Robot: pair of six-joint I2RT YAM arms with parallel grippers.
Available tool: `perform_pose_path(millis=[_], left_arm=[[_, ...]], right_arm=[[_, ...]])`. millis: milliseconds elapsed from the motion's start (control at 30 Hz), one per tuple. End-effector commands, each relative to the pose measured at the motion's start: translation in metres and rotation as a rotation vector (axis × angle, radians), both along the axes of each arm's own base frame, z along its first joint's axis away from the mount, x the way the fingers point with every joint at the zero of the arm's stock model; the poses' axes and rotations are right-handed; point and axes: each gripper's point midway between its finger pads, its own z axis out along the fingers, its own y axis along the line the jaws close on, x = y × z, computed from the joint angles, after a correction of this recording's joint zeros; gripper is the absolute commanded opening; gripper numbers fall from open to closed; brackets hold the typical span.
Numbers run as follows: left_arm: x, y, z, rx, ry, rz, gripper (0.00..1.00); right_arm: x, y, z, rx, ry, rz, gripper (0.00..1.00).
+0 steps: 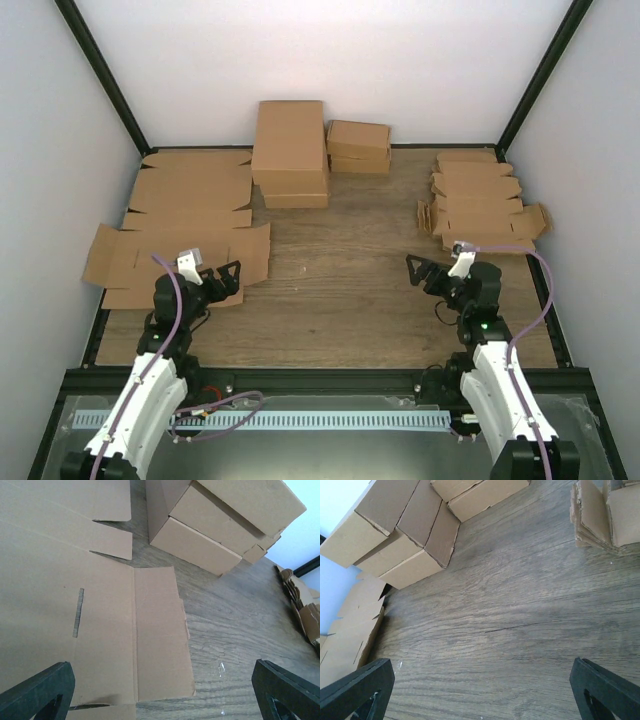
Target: Fold the paper box
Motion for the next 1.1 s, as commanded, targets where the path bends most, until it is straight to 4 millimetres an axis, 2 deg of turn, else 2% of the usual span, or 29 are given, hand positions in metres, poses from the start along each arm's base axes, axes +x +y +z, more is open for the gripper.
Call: perform_pose_path(millis=[0, 133, 333, 500, 600, 733, 867, 1067], left_arm=[[0.001, -0.004, 0.005, 0.010, -0.028, -0.025, 1.00], [0.001, -0.004, 0.006, 0.011, -0.028, -0.029, 1.00], [0.004, 0.003, 0.002, 0.030, -0.011, 0.013, 1.00], [0.006, 0.004, -0.004, 0.044, 0.021, 0.016, 1.00], [0.007, 0.002, -0.007, 0.046, 0.039, 0.003, 1.00], [0.006, 0.001, -0.006, 0.040, 0.032, -0.002, 1.00], [0.004, 0.002, -0.001, 0.031, 0.002, 0.002, 1.00], [0.002, 0.001, 0.002, 0.026, -0.015, 0.000, 1.00]], right_arm=[[0.002, -0.006, 0.004, -0.003, -0.002, -0.043, 1.00], [0.009, -0.023, 0.000, -0.013, 0.048, -0.154, 1.00], [0.027, -0.036, 0.022, -0.081, 0.101, -0.210, 0.95], [0.053, -0.047, 0.044, -0.132, 0.115, -0.256, 0.87], [0.071, -0.058, 0.055, -0.170, 0.139, -0.302, 0.74], [0.098, -0.065, 0.064, -0.179, 0.177, -0.273, 0.72], [0.125, -0.072, 0.050, -0.154, 0.259, -0.224, 0.65], [0.154, -0.077, 0.030, -0.188, 0.313, -0.202, 0.52]])
